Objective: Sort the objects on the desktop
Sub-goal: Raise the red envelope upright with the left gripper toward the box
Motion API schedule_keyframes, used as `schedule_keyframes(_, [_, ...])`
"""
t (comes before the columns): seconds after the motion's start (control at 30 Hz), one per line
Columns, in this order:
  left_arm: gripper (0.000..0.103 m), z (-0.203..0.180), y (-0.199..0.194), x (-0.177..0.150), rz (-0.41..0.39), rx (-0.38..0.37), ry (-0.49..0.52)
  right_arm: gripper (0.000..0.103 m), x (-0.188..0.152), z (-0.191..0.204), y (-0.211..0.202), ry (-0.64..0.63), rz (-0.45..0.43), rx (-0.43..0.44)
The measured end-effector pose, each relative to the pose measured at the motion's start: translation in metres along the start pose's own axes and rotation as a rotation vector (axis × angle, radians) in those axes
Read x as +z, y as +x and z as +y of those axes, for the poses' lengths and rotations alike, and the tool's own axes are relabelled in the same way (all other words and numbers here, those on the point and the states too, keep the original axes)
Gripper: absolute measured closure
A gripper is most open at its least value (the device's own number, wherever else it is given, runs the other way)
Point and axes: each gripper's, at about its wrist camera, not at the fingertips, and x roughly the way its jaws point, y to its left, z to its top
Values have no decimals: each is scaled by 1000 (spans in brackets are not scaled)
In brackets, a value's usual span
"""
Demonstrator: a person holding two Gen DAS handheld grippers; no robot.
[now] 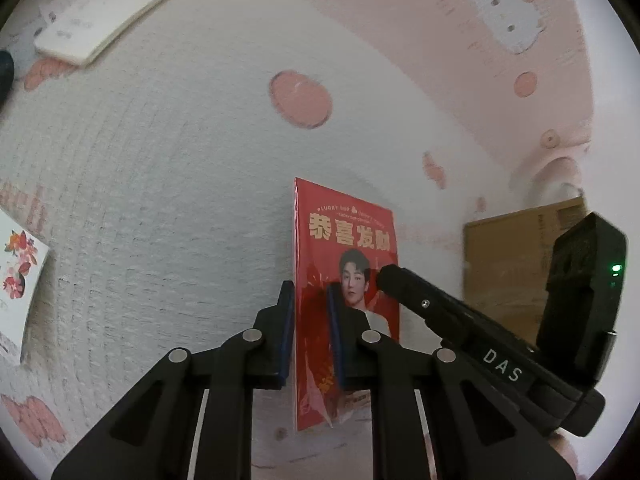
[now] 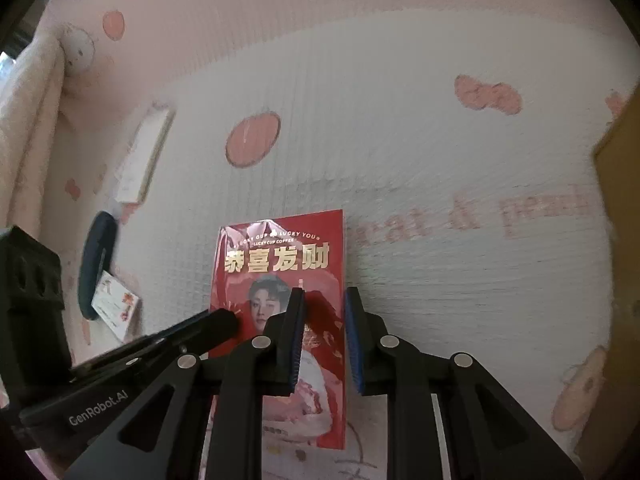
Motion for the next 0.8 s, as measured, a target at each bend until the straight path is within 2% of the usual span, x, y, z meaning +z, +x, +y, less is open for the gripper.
schedule_keyframes(0.37, [89, -53, -55, 1, -130, -76, 105, 86, 8, 4, -72, 7, -176, 49])
schedule_keyframes(0.8, [90, -104, -105, -7, -216, -208, 156, 86, -1, 22, -160, -68, -360, 2])
